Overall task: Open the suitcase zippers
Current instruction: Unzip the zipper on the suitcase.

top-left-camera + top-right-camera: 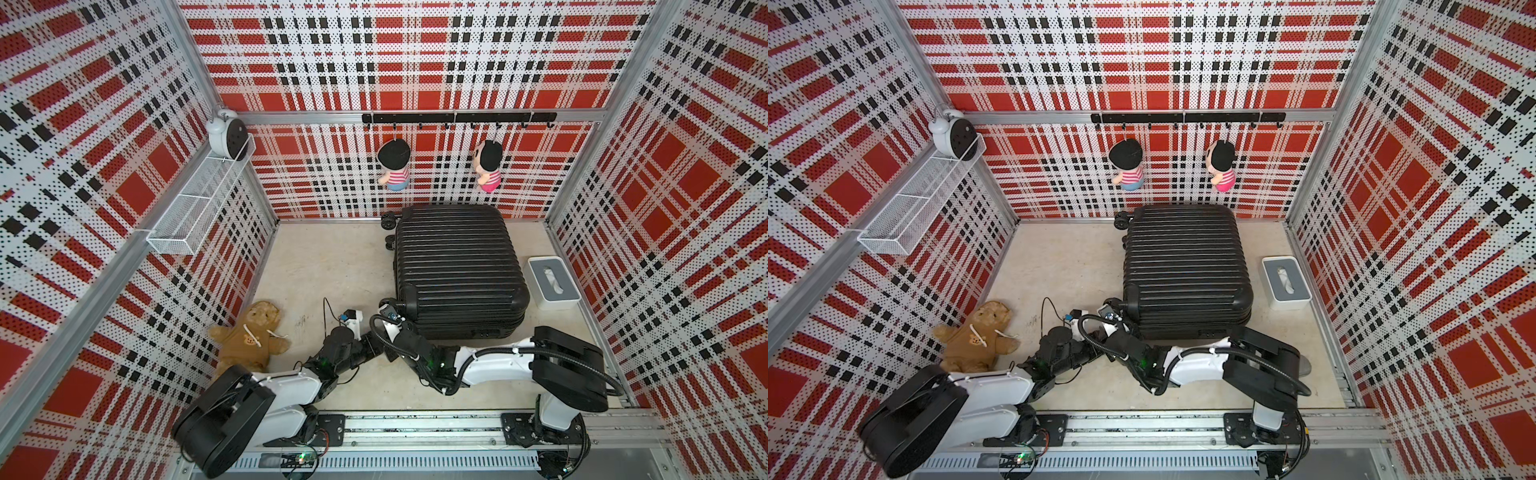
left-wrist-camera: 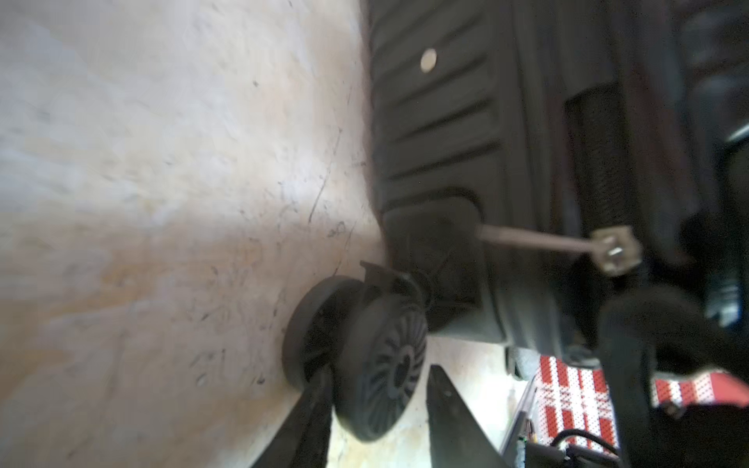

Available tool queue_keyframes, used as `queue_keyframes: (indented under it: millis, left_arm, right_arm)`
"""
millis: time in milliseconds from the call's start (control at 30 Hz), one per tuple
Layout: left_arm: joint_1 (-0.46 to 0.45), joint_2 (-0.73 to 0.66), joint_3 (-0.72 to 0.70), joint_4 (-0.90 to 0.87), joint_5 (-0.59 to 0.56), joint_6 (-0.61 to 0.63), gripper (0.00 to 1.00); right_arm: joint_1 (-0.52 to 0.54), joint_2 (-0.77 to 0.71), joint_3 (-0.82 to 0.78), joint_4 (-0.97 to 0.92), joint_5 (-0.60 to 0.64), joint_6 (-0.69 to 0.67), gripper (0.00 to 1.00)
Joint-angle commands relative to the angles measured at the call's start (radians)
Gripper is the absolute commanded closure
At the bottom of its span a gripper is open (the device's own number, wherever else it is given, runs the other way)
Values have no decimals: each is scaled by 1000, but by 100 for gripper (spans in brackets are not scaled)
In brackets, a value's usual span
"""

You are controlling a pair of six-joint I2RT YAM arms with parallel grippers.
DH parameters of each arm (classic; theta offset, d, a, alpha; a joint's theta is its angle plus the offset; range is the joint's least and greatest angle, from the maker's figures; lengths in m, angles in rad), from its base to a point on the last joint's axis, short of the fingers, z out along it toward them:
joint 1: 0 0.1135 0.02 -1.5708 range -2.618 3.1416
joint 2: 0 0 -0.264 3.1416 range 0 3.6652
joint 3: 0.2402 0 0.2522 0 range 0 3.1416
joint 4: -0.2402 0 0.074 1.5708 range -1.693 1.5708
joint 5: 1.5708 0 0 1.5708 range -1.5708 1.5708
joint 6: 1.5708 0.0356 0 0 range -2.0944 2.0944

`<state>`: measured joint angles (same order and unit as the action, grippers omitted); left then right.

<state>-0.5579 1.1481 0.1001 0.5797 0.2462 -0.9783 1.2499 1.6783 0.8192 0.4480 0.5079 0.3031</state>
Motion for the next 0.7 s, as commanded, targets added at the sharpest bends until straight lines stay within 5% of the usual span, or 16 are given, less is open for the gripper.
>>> queue_keyframes:
  millis: [0, 67, 400, 533, 567, 667]
  left_arm:
    - [45, -142, 59, -272, -9, 70, 54]
    - [67, -246, 102, -409, -40, 91, 49]
    - [82, -542, 371, -828, -155, 117, 21]
    - [33, -598, 458, -923, -217, 103, 14]
    - [14, -610, 477, -943, -237, 99, 2]
    - [-41, -650, 515, -989, -290, 73, 2]
  right_arm:
    - [13, -116, -53, 23, -159, 62, 19]
    - [13, -186, -91, 31, -203, 79, 0]
    - [14, -592, -170, -227, -243, 195, 0]
    - [13, -750, -172, -410, -166, 241, 0]
    - [11, -791, -171, -462, -141, 258, 0]
    - [9, -881, -161, -629, -33, 339, 0]
